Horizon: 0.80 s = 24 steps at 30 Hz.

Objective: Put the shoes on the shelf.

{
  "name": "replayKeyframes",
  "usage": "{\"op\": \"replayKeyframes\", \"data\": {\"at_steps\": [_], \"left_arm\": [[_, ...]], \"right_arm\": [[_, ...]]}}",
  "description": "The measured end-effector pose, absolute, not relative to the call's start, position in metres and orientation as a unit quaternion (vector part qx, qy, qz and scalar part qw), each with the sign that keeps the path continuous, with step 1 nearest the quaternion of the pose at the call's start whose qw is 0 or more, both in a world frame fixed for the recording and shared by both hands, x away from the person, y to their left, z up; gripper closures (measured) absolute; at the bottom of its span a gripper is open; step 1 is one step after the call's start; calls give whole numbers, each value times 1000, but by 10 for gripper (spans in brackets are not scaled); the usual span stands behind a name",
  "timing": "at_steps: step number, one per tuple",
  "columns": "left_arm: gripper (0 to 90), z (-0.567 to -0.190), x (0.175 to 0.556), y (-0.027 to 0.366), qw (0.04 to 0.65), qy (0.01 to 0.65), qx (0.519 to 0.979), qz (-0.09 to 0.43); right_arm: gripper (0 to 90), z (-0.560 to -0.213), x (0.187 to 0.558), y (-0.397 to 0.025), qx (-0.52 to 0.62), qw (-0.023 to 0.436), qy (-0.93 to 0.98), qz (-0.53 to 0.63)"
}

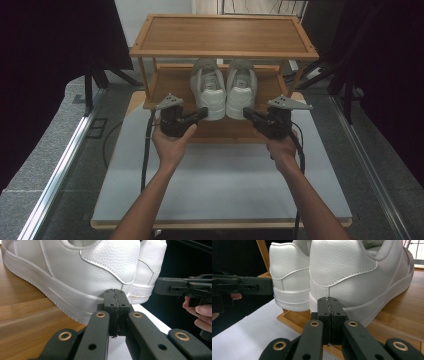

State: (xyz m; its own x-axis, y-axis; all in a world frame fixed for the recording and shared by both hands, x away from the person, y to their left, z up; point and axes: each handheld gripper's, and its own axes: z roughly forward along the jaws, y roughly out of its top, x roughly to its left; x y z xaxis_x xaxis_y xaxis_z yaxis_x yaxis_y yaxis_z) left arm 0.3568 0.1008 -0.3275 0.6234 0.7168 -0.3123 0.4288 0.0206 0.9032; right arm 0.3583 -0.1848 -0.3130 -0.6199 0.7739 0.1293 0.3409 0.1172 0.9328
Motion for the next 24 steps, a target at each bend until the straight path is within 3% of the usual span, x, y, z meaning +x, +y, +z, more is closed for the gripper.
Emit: {"op": "replayKeyframes", "data": {"at_steps": [8, 12, 17, 24], "left_arm": [[851, -327, 355, 100, 583, 414, 689, 118], [783, -328, 355, 101, 590, 410, 687, 107], [630, -327, 352, 100, 591, 415, 683, 109], [549, -329, 343, 102, 596, 415, 678, 112]], "right_arm": [[875, -314, 358, -185, 387, 199, 720, 540], [855, -315, 357, -185, 386, 198, 718, 544], [790, -318, 355, -185, 379, 200, 722, 542], [698, -323, 352, -188, 375, 195, 719, 552]]}}
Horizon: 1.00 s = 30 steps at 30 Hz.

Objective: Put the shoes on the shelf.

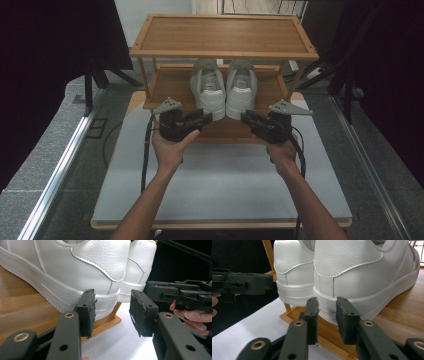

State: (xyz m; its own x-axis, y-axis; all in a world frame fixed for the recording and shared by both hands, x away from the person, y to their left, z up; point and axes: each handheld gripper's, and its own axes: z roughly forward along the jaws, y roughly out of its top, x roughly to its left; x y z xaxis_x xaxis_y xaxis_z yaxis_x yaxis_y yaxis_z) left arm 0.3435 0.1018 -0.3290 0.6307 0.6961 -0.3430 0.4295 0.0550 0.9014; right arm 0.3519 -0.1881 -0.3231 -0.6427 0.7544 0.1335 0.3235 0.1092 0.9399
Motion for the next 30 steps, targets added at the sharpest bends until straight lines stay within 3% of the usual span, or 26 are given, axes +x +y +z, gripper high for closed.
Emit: {"op": "replayKeyframes", "data": {"at_steps": [16, 30], "left_arm": [[495, -350, 305, 133, 608, 425, 660, 113], [475, -406, 264, 163, 564, 458, 679, 111]], "right_arm": [[616, -347, 317, -223, 376, 201, 688, 587], [479, -416, 279, -247, 389, 210, 703, 556]]}}
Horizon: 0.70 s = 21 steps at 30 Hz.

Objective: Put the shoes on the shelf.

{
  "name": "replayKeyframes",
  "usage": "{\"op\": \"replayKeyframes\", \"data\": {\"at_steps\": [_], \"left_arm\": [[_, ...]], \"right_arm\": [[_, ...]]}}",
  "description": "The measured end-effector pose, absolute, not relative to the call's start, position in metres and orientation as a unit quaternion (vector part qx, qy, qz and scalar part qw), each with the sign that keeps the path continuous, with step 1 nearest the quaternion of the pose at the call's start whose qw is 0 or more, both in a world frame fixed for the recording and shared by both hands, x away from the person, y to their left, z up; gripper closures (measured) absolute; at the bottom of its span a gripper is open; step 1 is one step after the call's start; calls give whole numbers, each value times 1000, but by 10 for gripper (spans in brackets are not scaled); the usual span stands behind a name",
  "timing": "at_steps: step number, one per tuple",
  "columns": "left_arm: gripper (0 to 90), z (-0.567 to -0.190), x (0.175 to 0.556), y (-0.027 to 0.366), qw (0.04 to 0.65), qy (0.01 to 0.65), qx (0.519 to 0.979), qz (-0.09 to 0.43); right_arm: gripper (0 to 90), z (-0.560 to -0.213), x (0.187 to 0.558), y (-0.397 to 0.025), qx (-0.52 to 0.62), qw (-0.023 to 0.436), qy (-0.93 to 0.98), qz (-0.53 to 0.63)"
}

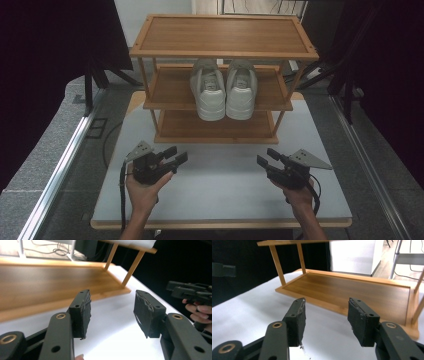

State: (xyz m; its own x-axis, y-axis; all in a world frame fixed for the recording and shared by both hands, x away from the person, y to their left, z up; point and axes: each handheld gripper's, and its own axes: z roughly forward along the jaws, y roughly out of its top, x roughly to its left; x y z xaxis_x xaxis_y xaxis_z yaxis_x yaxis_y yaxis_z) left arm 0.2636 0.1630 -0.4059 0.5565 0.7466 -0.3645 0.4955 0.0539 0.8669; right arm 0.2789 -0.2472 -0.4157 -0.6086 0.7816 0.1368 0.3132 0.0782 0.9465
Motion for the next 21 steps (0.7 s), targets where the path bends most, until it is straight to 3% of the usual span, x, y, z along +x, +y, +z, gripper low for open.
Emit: {"op": "replayKeyframes", "data": {"at_steps": [7, 21], "left_arm": [[470, -429, 263, 170, 543, 475, 685, 102], [447, -432, 260, 177, 543, 480, 683, 95]], "right_arm": [[450, -434, 276, -250, 407, 205, 704, 545], [386, -431, 267, -255, 418, 229, 687, 548]]}}
